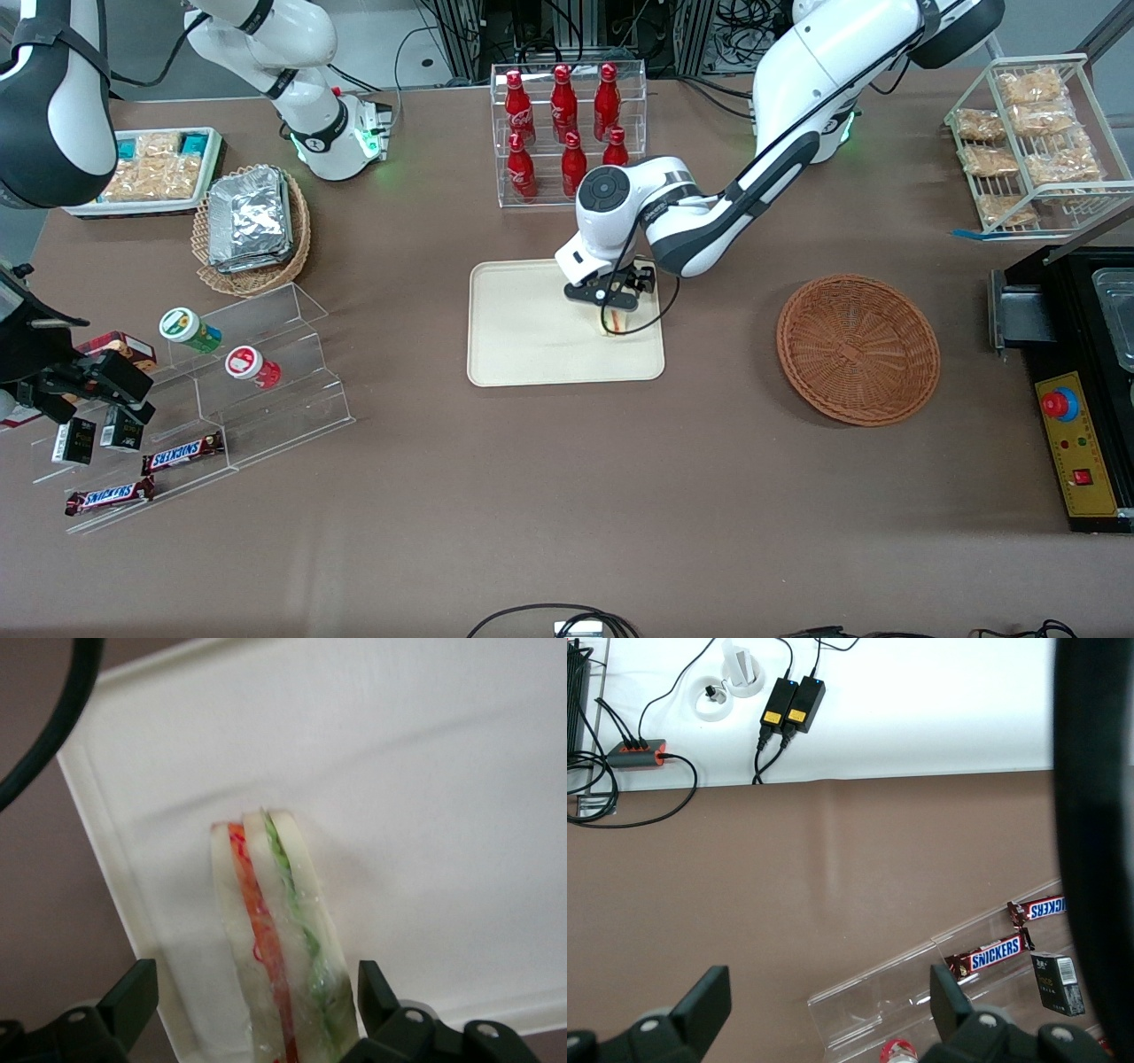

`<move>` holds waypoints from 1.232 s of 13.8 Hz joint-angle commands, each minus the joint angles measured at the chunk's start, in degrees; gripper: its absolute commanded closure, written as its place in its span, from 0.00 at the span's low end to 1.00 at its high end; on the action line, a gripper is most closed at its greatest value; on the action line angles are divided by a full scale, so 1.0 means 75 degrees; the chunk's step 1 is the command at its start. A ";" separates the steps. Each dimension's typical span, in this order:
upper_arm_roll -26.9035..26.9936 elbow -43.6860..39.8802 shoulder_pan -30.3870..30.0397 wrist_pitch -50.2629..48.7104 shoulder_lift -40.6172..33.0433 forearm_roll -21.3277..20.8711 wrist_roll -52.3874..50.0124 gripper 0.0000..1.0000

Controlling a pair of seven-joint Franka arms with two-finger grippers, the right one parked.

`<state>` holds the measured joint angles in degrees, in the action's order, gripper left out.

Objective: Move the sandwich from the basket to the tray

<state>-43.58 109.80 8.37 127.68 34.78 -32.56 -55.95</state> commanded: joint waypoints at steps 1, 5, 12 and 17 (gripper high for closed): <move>0.0022 -0.0646 0.0033 -0.0465 -0.0066 -0.0042 -0.0297 0.00; 0.0045 -0.1513 -0.0294 -0.1225 -0.0067 -0.0042 -0.0521 0.00; 0.0022 -0.1855 -0.1840 -0.2668 -0.0721 -0.0042 -0.0393 0.00; -0.0025 -0.1855 -0.2673 -0.3161 -0.1062 0.0086 0.0132 0.00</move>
<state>-43.06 95.12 -10.07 105.48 28.87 -32.52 -57.27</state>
